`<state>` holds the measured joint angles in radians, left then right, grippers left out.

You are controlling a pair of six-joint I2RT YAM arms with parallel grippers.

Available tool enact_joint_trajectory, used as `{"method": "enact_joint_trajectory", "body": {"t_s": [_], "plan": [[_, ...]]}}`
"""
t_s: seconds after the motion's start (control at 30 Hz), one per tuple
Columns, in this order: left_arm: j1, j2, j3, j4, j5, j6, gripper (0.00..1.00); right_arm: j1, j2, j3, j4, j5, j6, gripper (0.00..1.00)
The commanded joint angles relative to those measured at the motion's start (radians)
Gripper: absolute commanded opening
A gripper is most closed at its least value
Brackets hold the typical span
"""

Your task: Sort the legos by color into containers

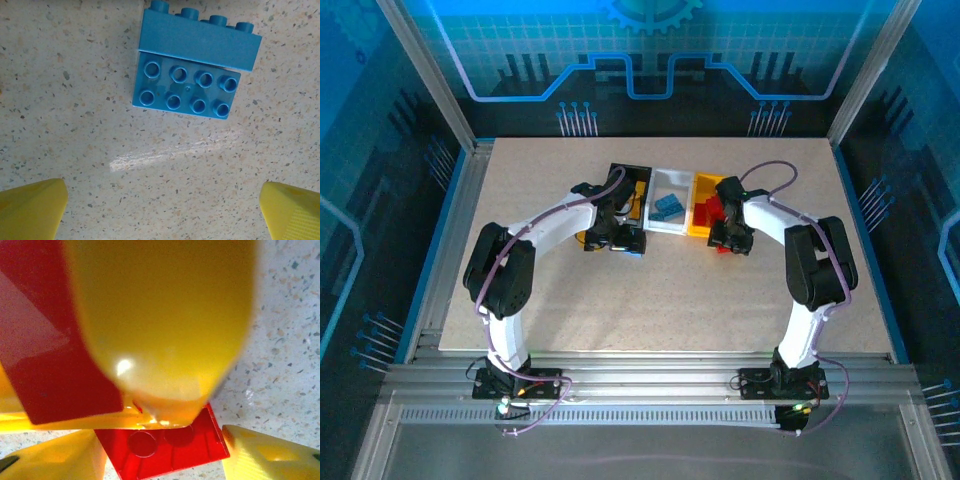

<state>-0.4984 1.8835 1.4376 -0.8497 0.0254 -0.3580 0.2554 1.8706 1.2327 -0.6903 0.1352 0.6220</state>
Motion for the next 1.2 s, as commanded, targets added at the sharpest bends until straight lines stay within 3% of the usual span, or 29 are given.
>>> {"method": "enact_joint_trajectory", "body": {"t_s": [0.0,0.1,0.17,0.5,0.77,0.97,1.1,1.17], "plan": [[0.007,-0.049,-0.012,-0.039,-0.003,0.027,0.99,0.008,0.042,0.003,0.009,0.022,0.033,0.55],[0.007,-0.049,-0.014,-0.038,0.000,0.026,0.99,0.003,0.027,-0.015,0.006,0.025,0.025,0.41],[0.006,-0.047,-0.013,-0.035,0.005,0.023,0.99,-0.002,0.000,-0.031,-0.005,0.027,0.014,0.38],[0.006,-0.043,-0.036,0.003,0.034,-0.002,0.99,-0.021,-0.248,-0.186,-0.052,0.041,-0.020,0.38],[0.007,-0.058,-0.051,0.001,0.038,-0.005,0.99,-0.037,-0.269,-0.061,-0.094,-0.012,-0.017,0.38],[0.006,-0.045,-0.057,-0.004,0.054,-0.008,0.99,-0.033,-0.142,0.183,-0.132,-0.041,-0.034,0.41],[0.007,-0.033,-0.047,-0.013,0.045,-0.003,0.99,-0.033,-0.031,0.352,-0.175,-0.032,-0.035,0.61],[0.006,-0.020,-0.032,-0.023,0.037,0.006,0.99,-0.032,-0.004,0.393,-0.197,-0.038,-0.031,0.63]]}}
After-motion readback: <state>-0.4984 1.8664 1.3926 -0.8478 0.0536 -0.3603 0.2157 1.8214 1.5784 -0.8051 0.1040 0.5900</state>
